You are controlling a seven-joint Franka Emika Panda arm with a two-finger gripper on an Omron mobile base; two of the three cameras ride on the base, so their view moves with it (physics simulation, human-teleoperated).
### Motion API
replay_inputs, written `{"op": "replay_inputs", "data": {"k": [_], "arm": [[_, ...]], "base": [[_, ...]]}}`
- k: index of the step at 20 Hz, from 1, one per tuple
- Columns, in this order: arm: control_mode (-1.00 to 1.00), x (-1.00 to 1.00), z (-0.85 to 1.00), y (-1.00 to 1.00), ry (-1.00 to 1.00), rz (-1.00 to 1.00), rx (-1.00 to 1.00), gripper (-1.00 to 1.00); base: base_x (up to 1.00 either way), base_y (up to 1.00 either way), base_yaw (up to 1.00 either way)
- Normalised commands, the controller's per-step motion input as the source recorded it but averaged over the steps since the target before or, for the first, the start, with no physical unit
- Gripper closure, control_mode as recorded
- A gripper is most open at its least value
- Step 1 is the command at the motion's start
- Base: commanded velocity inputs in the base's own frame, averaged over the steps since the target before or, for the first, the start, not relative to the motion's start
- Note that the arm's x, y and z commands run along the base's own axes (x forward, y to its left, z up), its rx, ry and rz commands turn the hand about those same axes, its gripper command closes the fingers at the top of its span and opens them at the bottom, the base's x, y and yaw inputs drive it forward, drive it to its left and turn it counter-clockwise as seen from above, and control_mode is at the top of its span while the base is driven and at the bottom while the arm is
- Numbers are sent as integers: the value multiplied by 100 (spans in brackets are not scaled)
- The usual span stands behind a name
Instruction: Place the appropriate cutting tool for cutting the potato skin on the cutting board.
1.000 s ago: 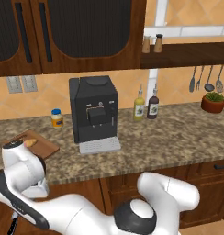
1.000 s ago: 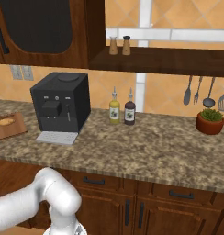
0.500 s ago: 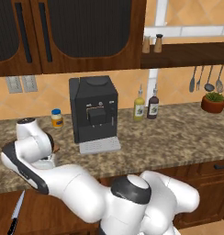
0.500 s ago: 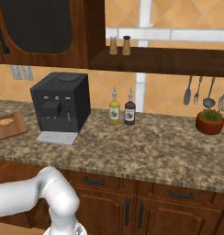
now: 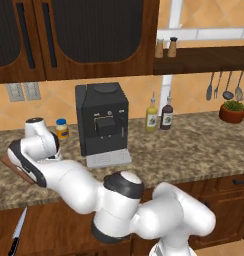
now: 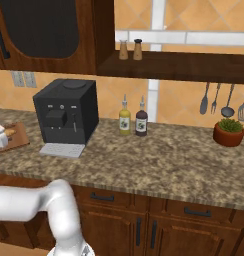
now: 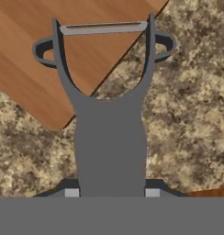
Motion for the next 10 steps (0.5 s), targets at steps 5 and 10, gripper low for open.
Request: {"op": "replay_inputs", "data": {"k": [5, 10], "arm": [[-100, 83, -26, 9, 0, 0, 0, 100], [-100, 71, -32, 16, 0, 0, 0, 100]], "base": [[0, 0, 0], [0, 0, 0]]}}
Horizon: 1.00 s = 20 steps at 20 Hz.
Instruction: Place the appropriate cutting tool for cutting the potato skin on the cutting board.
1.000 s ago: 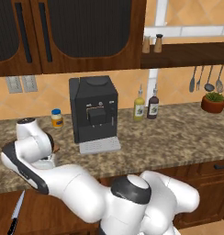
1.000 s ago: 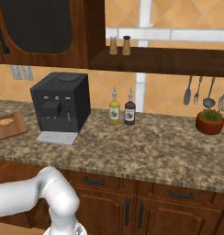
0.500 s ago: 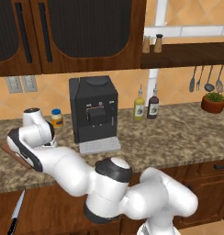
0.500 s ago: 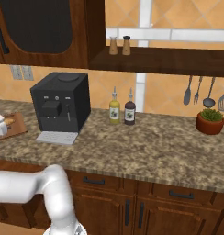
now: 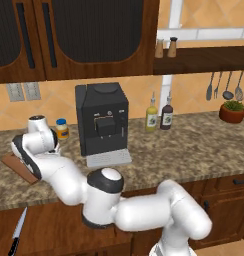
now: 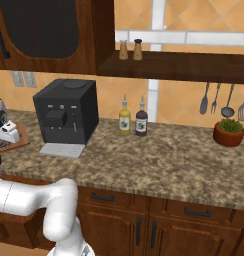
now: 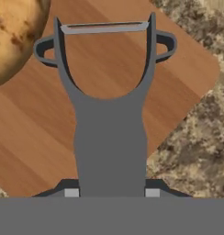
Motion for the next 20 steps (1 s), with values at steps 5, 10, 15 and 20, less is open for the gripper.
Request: {"op": "replay_inputs", "data": {"k": [5, 10, 15, 20], "arm": [[-100, 46, -45, 49, 1, 0, 0, 100], [-100, 26, -29, 26, 1, 0, 0, -100], [-100, -11, -10, 1, 0, 0, 0, -100], [-100, -59, 0, -49, -1, 0, 0, -100]], "base": [[0, 0, 0], [0, 0, 0], [0, 0, 0], [0, 0, 0]]}}
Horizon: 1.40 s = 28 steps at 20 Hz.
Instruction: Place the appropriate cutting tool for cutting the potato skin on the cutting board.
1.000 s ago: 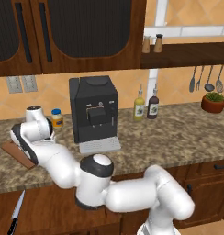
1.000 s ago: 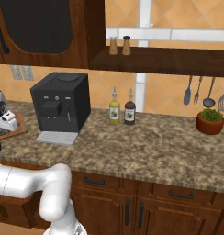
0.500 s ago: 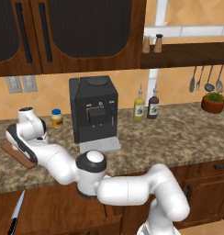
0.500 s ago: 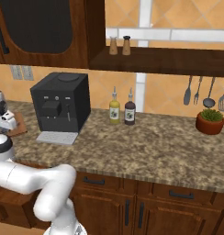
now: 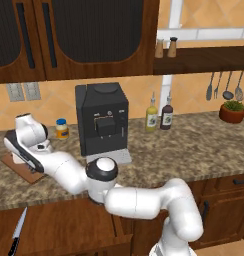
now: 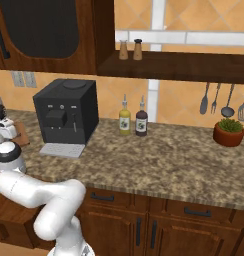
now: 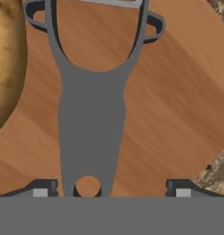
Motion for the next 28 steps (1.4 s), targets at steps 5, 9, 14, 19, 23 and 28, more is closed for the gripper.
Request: {"op": "replay_inputs", "data": {"k": [5, 9, 14, 19, 23, 28], "arm": [[-100, -83, 8, -83, -9, 0, 1, -100], [-100, -100, 0, -94, -19, 0, 3, -100], [-100, -100, 8, -81, -27, 0, 10, -100], [-100, -100, 48, -93, -23, 0, 17, -100], [-100, -100, 55, -94, -16, 0, 18, -100], [-100, -100, 63, -95, -18, 1, 23, -100]], "base": [[0, 0, 0], [0, 0, 0], [0, 0, 0], [0, 0, 0], [0, 0, 0], [0, 0, 0]]}}
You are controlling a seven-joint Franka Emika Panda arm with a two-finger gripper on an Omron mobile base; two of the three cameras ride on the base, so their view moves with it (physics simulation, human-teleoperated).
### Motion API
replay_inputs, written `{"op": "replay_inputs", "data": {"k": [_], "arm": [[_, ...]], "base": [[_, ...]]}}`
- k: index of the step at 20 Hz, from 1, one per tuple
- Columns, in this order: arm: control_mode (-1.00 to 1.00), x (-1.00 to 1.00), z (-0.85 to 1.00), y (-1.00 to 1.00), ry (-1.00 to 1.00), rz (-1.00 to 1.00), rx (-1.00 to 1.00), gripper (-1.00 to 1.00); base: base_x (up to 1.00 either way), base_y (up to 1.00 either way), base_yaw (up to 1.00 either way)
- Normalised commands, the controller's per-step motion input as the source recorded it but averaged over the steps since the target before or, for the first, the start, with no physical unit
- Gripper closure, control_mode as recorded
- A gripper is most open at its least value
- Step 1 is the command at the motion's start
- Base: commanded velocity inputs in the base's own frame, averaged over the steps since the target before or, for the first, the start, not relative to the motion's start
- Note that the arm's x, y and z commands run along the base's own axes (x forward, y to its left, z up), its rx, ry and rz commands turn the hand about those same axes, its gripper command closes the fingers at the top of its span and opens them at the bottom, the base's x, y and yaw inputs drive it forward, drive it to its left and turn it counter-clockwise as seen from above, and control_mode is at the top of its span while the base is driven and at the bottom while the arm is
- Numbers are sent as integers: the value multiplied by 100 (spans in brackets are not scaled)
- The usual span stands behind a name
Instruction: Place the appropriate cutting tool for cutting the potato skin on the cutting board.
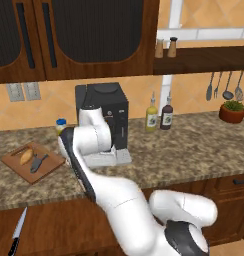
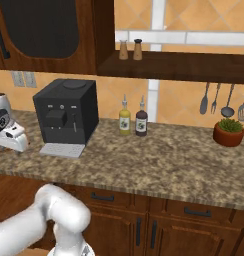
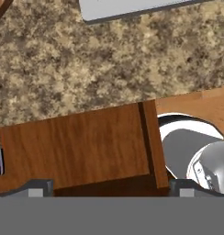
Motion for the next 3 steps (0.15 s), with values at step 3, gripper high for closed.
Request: {"op": "replay_inputs", "data": {"k": [3], "arm": [[-100, -100, 77, -81, -12, 2, 11, -100]], "base": [[0, 0, 0]]}}
